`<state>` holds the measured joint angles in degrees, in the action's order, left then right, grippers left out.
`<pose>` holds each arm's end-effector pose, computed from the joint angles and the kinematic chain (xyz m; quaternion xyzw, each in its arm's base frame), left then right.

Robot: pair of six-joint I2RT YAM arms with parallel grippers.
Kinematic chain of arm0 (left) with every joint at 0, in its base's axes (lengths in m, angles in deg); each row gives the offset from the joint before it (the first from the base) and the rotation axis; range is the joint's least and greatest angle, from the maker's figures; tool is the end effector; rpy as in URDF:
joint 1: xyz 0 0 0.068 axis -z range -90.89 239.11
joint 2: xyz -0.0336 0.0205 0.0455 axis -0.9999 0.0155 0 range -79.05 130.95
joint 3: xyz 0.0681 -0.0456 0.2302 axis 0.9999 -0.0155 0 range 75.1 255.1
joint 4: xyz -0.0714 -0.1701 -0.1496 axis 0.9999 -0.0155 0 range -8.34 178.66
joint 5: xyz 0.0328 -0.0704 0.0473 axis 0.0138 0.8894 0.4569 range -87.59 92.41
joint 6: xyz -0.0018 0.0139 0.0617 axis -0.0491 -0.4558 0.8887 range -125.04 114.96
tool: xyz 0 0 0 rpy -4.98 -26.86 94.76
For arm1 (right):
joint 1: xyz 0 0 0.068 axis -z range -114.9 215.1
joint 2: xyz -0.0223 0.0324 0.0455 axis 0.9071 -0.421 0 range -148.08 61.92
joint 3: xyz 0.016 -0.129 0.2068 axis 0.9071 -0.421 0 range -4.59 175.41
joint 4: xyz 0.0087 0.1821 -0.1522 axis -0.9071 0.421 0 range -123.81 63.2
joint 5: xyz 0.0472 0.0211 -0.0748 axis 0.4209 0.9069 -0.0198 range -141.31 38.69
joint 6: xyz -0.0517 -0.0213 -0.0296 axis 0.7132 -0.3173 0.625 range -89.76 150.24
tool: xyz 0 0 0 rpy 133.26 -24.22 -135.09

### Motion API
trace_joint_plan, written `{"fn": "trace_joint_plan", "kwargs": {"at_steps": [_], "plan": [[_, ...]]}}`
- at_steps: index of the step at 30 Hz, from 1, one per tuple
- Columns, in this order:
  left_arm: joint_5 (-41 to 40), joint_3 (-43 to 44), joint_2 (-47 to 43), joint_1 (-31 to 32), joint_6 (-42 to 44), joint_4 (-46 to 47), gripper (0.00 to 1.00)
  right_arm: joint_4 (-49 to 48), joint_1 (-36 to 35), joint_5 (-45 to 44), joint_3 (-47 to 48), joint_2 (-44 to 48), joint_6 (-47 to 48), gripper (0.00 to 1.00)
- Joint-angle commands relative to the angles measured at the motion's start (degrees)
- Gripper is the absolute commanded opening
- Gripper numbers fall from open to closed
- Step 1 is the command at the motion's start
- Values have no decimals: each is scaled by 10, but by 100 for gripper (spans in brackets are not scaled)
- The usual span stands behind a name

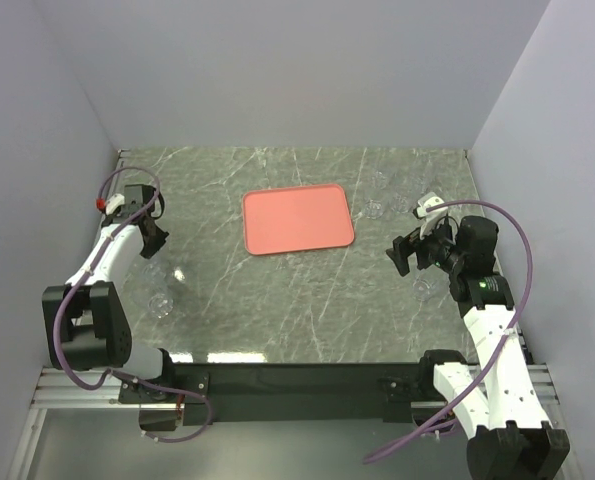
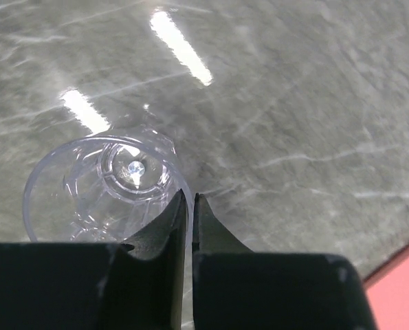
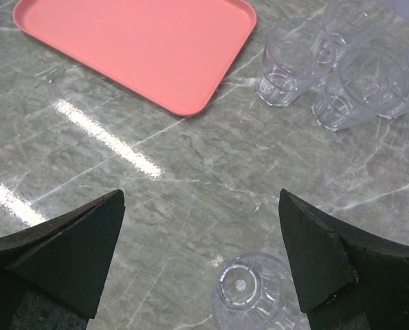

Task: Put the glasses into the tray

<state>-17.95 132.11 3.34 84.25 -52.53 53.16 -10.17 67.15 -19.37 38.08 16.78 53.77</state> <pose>0.2686 0.0398 0.2017 -0.4601 0.8354 0.0694 0.2926 0.1807 0.0191 0.2794 -0.2950 0.7744 0.1151 0.5477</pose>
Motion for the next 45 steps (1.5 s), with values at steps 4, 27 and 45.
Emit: {"fn": "trace_joint_plan", "kwargs": {"at_steps": [4, 27, 45], "plan": [[157, 11, -42, -1, 117, 124, 0, -9, 8, -3, -4, 3, 6, 99], [288, 244, 159, 161, 240, 149, 0, -10, 11, 0, -8, 2, 10, 99], [205, 464, 340, 255, 296, 58, 1, -10, 12, 0, -8, 1, 12, 99]]}}
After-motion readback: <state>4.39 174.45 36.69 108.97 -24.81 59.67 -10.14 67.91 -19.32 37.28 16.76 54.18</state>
